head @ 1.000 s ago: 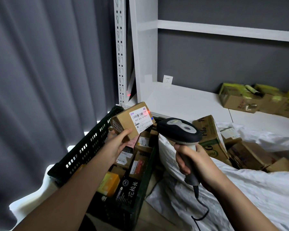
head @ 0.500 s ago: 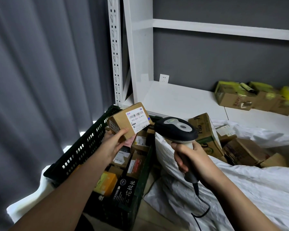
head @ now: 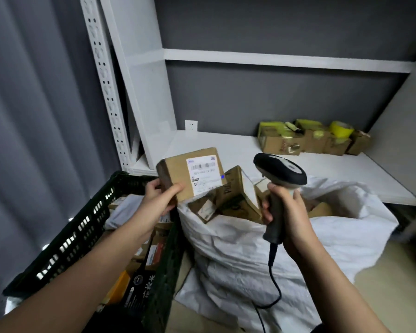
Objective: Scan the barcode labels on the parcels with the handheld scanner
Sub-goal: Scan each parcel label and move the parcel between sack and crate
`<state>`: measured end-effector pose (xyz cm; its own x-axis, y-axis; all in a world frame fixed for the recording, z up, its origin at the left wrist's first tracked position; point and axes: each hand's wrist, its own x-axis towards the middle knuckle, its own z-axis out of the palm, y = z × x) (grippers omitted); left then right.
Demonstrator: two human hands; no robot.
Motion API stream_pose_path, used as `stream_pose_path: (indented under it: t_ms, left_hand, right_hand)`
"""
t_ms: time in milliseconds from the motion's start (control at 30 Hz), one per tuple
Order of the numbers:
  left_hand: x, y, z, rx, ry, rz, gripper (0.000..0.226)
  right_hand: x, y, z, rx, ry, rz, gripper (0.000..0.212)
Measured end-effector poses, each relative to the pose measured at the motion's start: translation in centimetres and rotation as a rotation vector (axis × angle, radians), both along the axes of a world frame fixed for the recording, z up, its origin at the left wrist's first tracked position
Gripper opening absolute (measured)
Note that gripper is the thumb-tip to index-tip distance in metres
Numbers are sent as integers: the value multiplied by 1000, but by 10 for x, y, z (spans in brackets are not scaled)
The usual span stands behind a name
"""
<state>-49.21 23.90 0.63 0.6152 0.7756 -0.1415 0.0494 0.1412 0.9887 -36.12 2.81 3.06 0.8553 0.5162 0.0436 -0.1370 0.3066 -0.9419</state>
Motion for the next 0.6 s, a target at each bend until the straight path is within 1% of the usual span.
stream_pose_path:
  t_ms: [67,133,200,267,367,400,467,533,600]
  left_hand:
    - [33,-20,12,68,-3,-61,64]
    - [66,-39,22,125,34,-112,78]
    - [100,-60,27,181,91,-151,92]
    - [131,-84,30,236,135,-175,93]
    - [178,-119,32,324,218,-206,81]
    - [194,-130,30,353,247,-203,81]
    - [221,-149,25,424,325,-184,88]
    - [239,-165,17,515,431,-168,89]
    - [248,-177,6,580,513,-205,94]
  right_hand:
    - [13,-21,6,65,25,-98,24]
    - [22,-40,11,57,28,-185,17]
    - [31,-60,15,31,28,-245,16]
    - [41,-78,15,-5,32,-278,18]
    - [53,-97,13,-79,47,-318,21]
    - [57,-103,13,-86,46,-331,22]
    - [63,-113,11,-95,40,-368,22]
    - [70,-122,9,-98,52,-413,23]
    - [75,-128,8,-96,78,-439,23]
